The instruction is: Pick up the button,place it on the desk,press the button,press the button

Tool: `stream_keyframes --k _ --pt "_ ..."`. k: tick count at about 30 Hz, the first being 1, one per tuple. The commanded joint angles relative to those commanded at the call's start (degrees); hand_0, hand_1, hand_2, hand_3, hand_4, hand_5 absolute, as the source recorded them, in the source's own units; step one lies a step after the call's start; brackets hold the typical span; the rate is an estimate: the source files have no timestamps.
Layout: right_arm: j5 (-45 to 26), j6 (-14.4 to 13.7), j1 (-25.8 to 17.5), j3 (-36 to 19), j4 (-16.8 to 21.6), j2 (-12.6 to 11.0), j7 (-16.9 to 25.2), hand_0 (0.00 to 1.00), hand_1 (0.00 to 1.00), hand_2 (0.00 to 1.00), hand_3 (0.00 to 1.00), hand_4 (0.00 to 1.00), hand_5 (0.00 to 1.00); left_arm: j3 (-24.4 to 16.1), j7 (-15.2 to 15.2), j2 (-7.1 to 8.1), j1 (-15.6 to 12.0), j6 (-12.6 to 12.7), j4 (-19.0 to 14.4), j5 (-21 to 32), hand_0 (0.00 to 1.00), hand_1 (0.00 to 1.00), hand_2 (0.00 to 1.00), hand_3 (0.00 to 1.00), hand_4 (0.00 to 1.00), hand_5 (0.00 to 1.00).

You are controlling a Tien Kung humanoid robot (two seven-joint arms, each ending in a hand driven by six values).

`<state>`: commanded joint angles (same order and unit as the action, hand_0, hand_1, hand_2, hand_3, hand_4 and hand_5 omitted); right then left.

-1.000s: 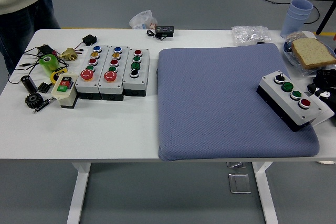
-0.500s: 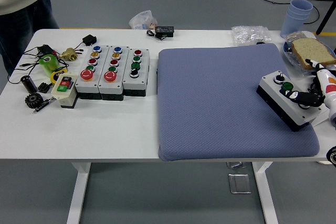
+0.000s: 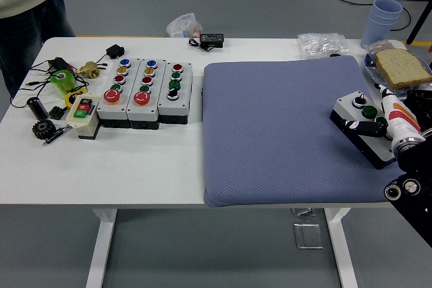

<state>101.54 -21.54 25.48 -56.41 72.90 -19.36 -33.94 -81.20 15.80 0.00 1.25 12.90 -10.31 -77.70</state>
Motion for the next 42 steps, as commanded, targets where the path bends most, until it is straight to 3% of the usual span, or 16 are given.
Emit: stream_keyframes --k 4,6,16,17,22,23,28,29,34,35,40,41,42 --pt "1.57 1.36 1.64 1.13 -2.33 0.79 -2.19 0.984 0.918 0.996 0.986 0.998 0.382 0.03 -0.04 0.00 0.06 0.04 0.00 0.12 0.570 0.422 0.428 0.430 0.282 0.353" --pt "2.31 2.12 2.37 1.70 -3.46 1.01 -3.02 0.979 0.912 0.990 0.928 0.989 0.367 0.08 -0.07 0.00 0.10 0.06 0.00 0.32 0.572 0.422 0.428 0.430 0.283 0.351" --pt "1.20 3.98 5.09 3.90 -8.71 0.92 -3.04 0.951 0.871 0.936 0.905 0.986 0.356 0.18 -0.20 0.00 0.29 0.22 0.00 1.19 0.572 0.422 0.428 0.430 0.281 0.348" --pt "1.40 4.09 5.41 4.35 -9.02 0.84 -3.04 0.839 0.742 0.831 0.824 0.981 0.343 0.20 -0.20 0.00 0.29 0.21 0.00 1.18 0.572 0.422 0.428 0.431 0.281 0.348" --pt "3.39 5.28 7.27 7.06 -10.23 0.52 -3.04 0.839 0.742 0.831 0.824 0.981 0.343 0.18 -0.18 0.00 0.29 0.22 0.00 1.20 0.572 0.422 0.428 0.431 0.281 0.348" --pt "3.75 5.68 7.64 7.55 -10.52 0.49 -3.04 0.717 0.598 0.710 0.750 0.967 0.326 0.22 -0.20 0.00 0.30 0.22 0.00 1.23 0.572 0.423 0.428 0.431 0.280 0.347" --pt "4.07 6.04 9.44 9.99 -13.01 0.23 -3.04 0.717 0.598 0.710 0.750 0.967 0.326 0.15 -0.17 0.00 0.38 0.25 0.00 1.08 0.572 0.423 0.428 0.431 0.280 0.347" --pt "4.02 6.00 9.58 10.21 -13.45 0.15 -3.04 0.588 0.496 0.632 0.681 0.947 0.321 0.19 -0.20 0.00 0.38 0.27 0.00 1.27 0.572 0.424 0.429 0.432 0.279 0.347" --pt "3.47 5.88 9.57 10.81 -14.94 0.02 -3.04 0.588 0.496 0.632 0.681 0.947 0.321 0.18 -0.23 0.00 0.35 0.38 0.00 1.73 0.572 0.424 0.429 0.432 0.279 0.347" --pt "3.49 5.70 9.53 10.95 -15.12 0.04 -3.04 0.485 0.447 0.602 0.652 0.936 0.311 0.20 -0.24 0.00 0.34 0.38 0.00 1.71 0.572 0.423 0.430 0.432 0.279 0.347" --pt "3.52 4.79 9.69 11.79 -15.39 -0.18 -3.04 0.485 0.447 0.602 0.652 0.936 0.311 0.19 -0.19 0.00 0.34 0.36 0.00 1.57 0.572 0.423 0.430 0.432 0.279 0.347" --pt "3.55 4.32 9.77 12.07 -15.40 -0.34 -3.04 0.392 0.381 0.531 0.566 0.885 0.259 0.19 -0.18 0.00 0.33 0.36 0.00 1.54 0.572 0.424 0.429 0.432 0.279 0.347" --pt "3.55 3.56 9.90 12.49 -15.40 -0.64 -3.04 0.392 0.381 0.531 0.566 0.885 0.259 0.16 -0.17 0.00 0.33 0.37 0.00 1.50 0.572 0.424 0.429 0.432 0.279 0.347"
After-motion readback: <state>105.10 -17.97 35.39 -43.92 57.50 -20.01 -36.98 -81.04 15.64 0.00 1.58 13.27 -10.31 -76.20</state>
